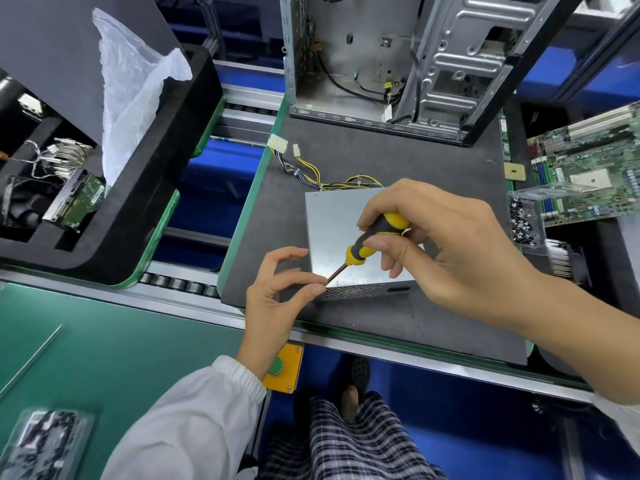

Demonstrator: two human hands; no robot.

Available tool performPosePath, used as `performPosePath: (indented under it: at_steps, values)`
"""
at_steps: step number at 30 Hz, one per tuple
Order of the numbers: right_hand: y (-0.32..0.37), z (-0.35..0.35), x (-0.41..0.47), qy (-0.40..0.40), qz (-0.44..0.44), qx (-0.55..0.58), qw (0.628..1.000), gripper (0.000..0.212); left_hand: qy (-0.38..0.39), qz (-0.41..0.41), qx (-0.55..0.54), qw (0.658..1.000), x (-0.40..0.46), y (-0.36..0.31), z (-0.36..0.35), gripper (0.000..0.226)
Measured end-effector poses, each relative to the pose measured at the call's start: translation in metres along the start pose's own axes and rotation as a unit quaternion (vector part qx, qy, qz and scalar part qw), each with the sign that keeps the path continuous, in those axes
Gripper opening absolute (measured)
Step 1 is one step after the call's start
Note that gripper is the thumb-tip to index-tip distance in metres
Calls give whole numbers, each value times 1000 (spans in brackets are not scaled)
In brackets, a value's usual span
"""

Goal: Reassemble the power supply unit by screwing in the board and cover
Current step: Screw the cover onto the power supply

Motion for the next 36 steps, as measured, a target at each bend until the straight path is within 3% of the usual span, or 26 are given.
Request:
performPosePath:
  at_steps: [15,21,26,33,36]
  values:
    - [2,-2,5,7,-1,-10,1000,9,1,-1,0,1000,0,2,0,8]
    - [12,-6,15,48,34,-90,994,19,12,-27,14,999,1,3,3,18]
    - [14,-7,17,52,43,-90,994,21,15,-40,29,999,-2,4,7,15]
    - [14,-8,21,36,17,-74,996,20,22,-36,30,999,-1,-1,5,11]
    - [19,-6,29,33,-3,-106,994,31,28,-35,48,998,2,-5,4,11]
Point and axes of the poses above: each hand's wrist, its own x-axis towards the middle knuckle, its own z-axis out of the back of the hand, y = z × x, the point moved 3 cm from there along x, towards the middle knuckle, and after that the axes turned 3 degrees about z, right-handed, at the moved point
